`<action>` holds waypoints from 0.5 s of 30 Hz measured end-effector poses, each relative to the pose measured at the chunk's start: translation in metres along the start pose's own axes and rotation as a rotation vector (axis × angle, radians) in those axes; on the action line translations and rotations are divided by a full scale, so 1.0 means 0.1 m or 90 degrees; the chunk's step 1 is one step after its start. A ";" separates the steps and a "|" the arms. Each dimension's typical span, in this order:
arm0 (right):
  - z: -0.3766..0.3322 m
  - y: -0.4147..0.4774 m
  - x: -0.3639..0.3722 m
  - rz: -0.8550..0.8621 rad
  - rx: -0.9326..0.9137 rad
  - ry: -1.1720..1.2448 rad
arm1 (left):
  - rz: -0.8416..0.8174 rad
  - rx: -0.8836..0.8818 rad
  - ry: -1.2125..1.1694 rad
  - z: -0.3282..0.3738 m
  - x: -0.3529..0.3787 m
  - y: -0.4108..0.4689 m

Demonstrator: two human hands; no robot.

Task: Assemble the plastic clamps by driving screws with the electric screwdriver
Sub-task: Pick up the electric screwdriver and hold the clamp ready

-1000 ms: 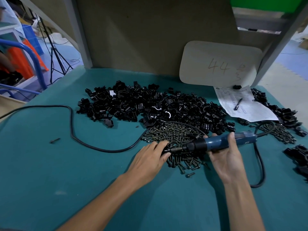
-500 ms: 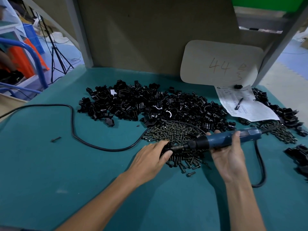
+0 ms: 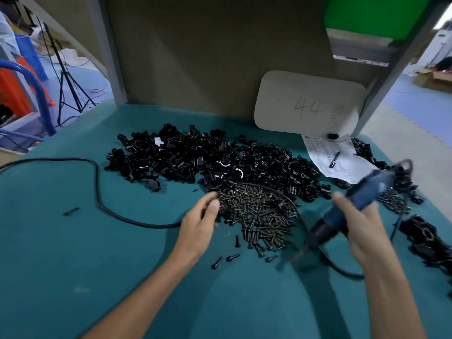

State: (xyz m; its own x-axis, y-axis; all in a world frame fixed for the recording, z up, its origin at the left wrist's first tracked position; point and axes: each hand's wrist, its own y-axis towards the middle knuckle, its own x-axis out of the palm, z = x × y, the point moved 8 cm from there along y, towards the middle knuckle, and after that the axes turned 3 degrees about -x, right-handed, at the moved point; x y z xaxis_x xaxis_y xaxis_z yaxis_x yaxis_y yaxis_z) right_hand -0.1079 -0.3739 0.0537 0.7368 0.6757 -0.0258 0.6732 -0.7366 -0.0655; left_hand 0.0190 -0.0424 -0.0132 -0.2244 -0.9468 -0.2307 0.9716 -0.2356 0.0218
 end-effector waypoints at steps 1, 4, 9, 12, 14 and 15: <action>0.06 -0.01 -0.04 0.003 -0.008 -0.133 | 0.009 -0.017 -0.036 -0.03 -0.02 0.02; 0.28 -0.13 -0.10 0.011 -0.012 -0.382 | 0.021 -0.041 -0.133 -0.06 -0.07 0.05; 0.15 -0.34 -0.01 0.071 -0.146 -0.722 | 0.039 -0.044 -0.069 -0.05 -0.09 0.04; -0.05 -0.73 0.49 -0.065 -0.291 -0.605 | 0.052 -0.010 -0.045 -0.03 -0.08 0.02; -0.01 -1.08 0.97 -0.267 -0.327 -0.564 | 0.046 0.016 -0.024 0.01 -0.07 0.01; 0.08 -1.23 1.18 -0.356 -0.329 -0.573 | 0.044 0.027 -0.012 0.02 -0.07 0.01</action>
State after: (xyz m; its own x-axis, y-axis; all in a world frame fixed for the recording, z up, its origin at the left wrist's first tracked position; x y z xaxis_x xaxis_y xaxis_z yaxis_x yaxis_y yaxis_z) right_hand -0.1045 -0.2034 0.0512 0.1603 0.5342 -0.8300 0.9865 -0.1161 0.1158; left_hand 0.0208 -0.0369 -0.0094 -0.1594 -0.9650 -0.2082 0.9807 -0.1789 0.0784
